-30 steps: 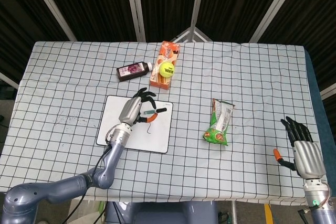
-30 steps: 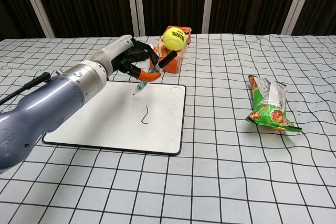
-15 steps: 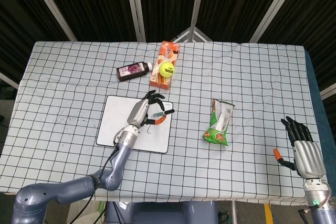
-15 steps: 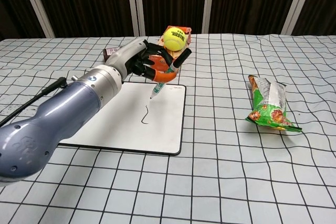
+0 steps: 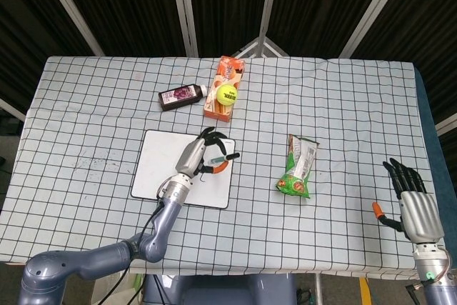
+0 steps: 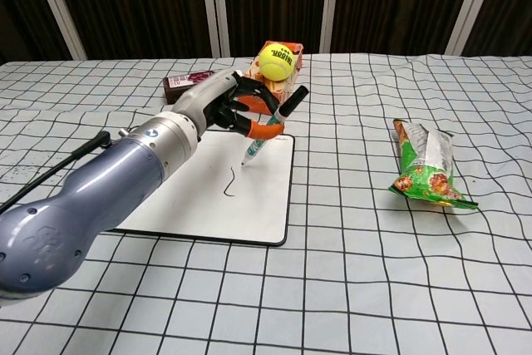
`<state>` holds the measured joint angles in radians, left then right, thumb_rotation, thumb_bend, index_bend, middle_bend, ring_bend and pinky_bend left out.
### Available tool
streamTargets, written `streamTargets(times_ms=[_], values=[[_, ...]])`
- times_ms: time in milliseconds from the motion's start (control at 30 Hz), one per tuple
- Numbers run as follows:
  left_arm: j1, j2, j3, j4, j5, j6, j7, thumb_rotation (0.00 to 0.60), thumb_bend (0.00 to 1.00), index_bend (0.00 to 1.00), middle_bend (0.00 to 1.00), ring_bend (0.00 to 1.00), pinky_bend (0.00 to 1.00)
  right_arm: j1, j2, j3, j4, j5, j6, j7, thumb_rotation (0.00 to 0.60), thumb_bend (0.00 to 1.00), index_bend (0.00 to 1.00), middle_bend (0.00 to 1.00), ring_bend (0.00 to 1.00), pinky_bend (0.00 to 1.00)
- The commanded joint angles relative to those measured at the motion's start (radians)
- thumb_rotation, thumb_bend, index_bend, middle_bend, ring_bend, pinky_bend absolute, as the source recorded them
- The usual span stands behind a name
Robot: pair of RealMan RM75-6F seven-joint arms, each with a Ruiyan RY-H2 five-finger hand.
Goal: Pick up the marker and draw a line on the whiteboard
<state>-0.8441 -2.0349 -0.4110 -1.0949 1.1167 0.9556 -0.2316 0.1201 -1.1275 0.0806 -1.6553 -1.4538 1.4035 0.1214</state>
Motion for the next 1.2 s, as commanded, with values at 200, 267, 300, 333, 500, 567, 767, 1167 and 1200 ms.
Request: streamTargets(times_ms=[200,267,300,333,500,567,767,1167,1200], values=[[0.005,-0.001,0.010,0.002,0.002,-0.004,-0.003,0.600,0.51,0.74,0.25,0.07,0.13,-0.001,0.001,0.000,-0.001,0.000,0.002,-0.002,0.600,0.35,0.00,0.00,0.00,0.06],[0.008,-0.001,0.013,0.005,0.002,-0.003,-0.003,0.600,0.51,0.74,0.25,0.07,0.13,-0.001,0.001,0.001,-0.001,0.001,0.001,-0.001,0.600,0.35,0.00,0.00,0.00,0.06],[0.009,-0.001,0.013,0.006,0.002,-0.003,-0.002,0.600,0.51,0.74,0.25,0.07,0.13,-0.001,0.001,0.001,-0.001,0.002,0.001,-0.001,0.600,0.35,0.00,0.00,0.00,0.06],[0.011,0.000,0.015,0.008,0.002,-0.003,-0.002,0.600,0.51,0.74,0.25,0.07,0.13,-0.001,0.000,0.001,-0.001,0.002,0.001,0.000,0.600,0.35,0.00,0.00,0.00,0.06],[0.022,0.010,0.019,0.020,0.003,0.001,-0.005,0.600,0.51,0.74,0.25,0.07,0.13,-0.001,0.000,0.000,-0.001,0.002,0.001,-0.001,0.600,0.35,0.00,0.00,0.00,0.06],[0.025,0.014,0.022,0.026,0.004,0.001,-0.005,0.600,0.51,0.74,0.25,0.07,0.13,0.000,0.000,0.001,-0.002,0.003,0.001,-0.001,0.600,0.35,0.00,0.00,0.00,0.06],[0.039,0.039,0.038,0.066,0.012,-0.005,0.002,0.600,0.51,0.74,0.25,0.07,0.13,-0.001,0.000,0.002,-0.004,0.005,0.001,-0.003,0.600,0.35,0.00,0.00,0.00,0.06],[0.058,0.122,0.010,0.138,0.035,0.037,-0.024,0.600,0.51,0.74,0.25,0.07,0.13,-0.004,-0.001,0.002,-0.003,0.004,0.007,-0.005,0.600,0.35,0.00,0.00,0.00,0.06],[0.058,0.131,0.001,0.132,0.036,0.046,-0.031,0.600,0.51,0.74,0.25,0.07,0.13,-0.004,-0.001,0.001,-0.003,0.003,0.007,-0.005,0.600,0.35,0.00,0.00,0.00,0.06]])
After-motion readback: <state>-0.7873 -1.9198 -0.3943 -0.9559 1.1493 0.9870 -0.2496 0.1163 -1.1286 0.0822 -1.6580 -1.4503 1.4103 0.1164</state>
